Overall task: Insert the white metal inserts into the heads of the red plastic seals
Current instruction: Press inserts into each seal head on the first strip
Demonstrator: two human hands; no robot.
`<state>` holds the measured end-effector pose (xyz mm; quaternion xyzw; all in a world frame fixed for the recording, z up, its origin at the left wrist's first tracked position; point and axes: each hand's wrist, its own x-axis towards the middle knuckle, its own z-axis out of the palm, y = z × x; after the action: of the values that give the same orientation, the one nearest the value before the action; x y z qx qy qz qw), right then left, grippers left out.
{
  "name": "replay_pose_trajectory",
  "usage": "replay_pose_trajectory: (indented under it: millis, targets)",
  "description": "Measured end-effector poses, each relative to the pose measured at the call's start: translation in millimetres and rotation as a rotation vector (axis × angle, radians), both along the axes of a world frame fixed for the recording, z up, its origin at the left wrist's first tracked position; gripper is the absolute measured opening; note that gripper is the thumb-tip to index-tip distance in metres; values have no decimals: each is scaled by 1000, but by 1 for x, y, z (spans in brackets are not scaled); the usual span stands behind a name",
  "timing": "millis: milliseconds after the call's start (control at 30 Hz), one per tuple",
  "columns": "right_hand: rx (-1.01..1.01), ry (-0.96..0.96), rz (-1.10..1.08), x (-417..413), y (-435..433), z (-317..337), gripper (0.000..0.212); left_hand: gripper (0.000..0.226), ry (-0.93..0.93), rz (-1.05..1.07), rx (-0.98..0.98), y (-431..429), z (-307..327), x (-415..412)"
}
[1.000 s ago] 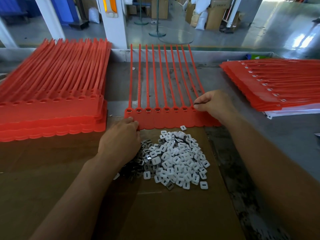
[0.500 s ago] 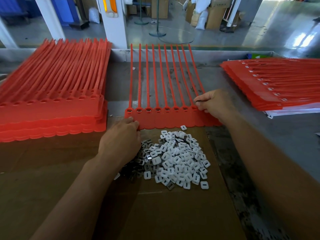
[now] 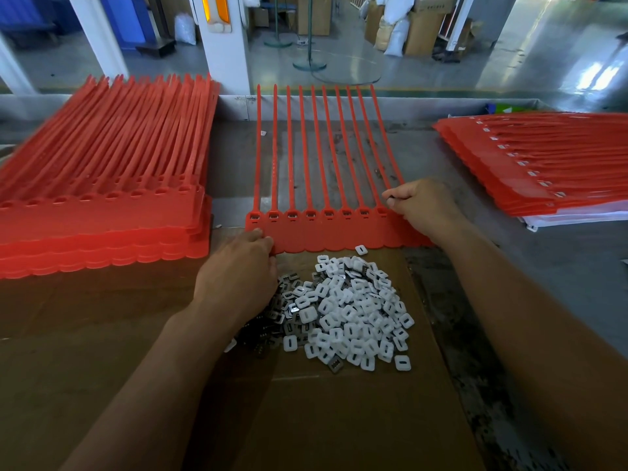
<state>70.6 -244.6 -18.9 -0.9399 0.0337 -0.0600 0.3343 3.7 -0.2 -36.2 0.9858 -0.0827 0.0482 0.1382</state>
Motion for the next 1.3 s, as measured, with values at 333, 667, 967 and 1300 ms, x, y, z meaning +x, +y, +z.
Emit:
replay_pose_trajectory:
  millis: [333, 667, 967, 1300]
  targets:
    - [18, -14, -16, 1, 1, 0, 14, 31, 10, -1, 2, 0, 1, 0]
    - [-260, -19, 111, 8, 4, 4, 16, 32, 17, 4, -3, 0, 1, 0]
    - [-383, 41, 95, 14, 11, 8, 14, 32, 26, 11, -5, 0, 2, 0]
    - [-198, -5, 16, 11, 6, 7, 15, 32, 18, 6, -2, 0, 2, 0]
